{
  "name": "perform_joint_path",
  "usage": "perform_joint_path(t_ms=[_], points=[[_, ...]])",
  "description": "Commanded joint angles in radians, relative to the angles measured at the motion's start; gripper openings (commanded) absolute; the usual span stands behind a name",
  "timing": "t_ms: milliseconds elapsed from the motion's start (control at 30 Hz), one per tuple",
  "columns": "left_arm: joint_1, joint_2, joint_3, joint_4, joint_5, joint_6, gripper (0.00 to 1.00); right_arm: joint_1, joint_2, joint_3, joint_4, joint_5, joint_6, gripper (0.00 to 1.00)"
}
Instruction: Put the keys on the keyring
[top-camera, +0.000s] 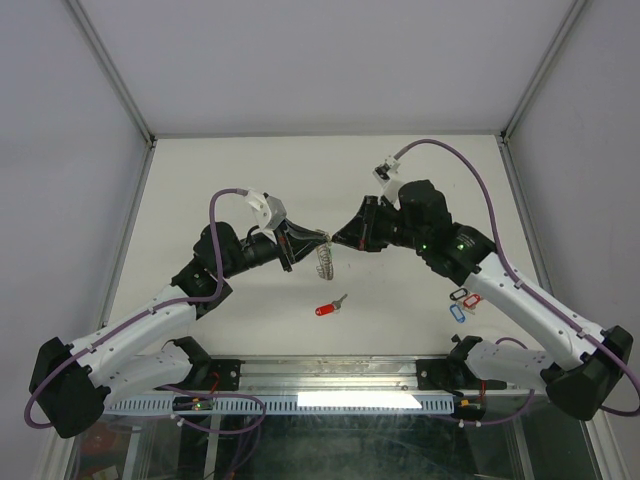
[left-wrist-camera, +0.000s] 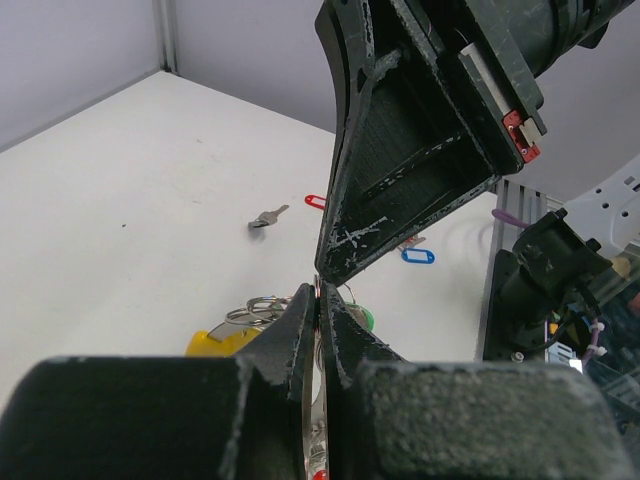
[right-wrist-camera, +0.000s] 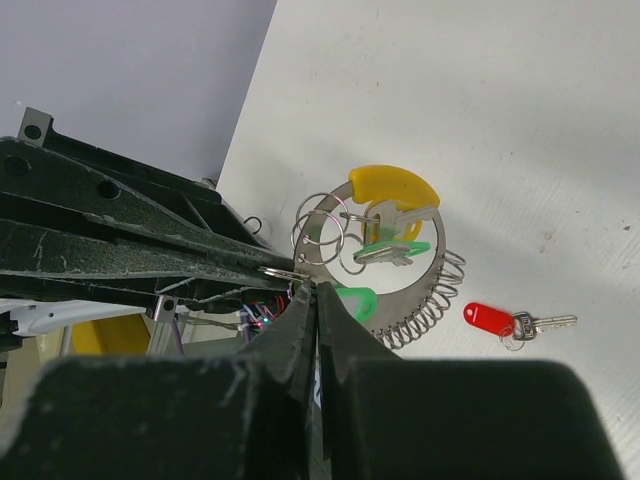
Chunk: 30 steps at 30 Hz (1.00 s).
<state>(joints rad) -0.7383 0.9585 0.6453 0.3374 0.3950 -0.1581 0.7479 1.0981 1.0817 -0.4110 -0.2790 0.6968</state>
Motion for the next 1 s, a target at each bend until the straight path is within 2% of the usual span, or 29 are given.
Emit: perform_joint_path(t_ms=[0,633,767,967], points=[[0.002,-0.017,0.028,0.061,0.017,0.001,0.00,0.002,0.004,-0.002,0.032,-0.029,-0.018,0.00],[0.003,-0.018,0.024,0.061,0.018,0.000,0.00,0.002,0.018,0.008,0.021,-0.062,-0.034,0.00],[0.003,-0.019,0.026,0.056,0.024,0.003,0.00,0.002,-0.028,-0.009,0.058,-0.014,-0.059,0.10],[0.002,-0.028,0.027,0.048,0.045,0.012,0.00,0.002,-0.136,-0.090,0.150,0.089,-0.182,0.23]])
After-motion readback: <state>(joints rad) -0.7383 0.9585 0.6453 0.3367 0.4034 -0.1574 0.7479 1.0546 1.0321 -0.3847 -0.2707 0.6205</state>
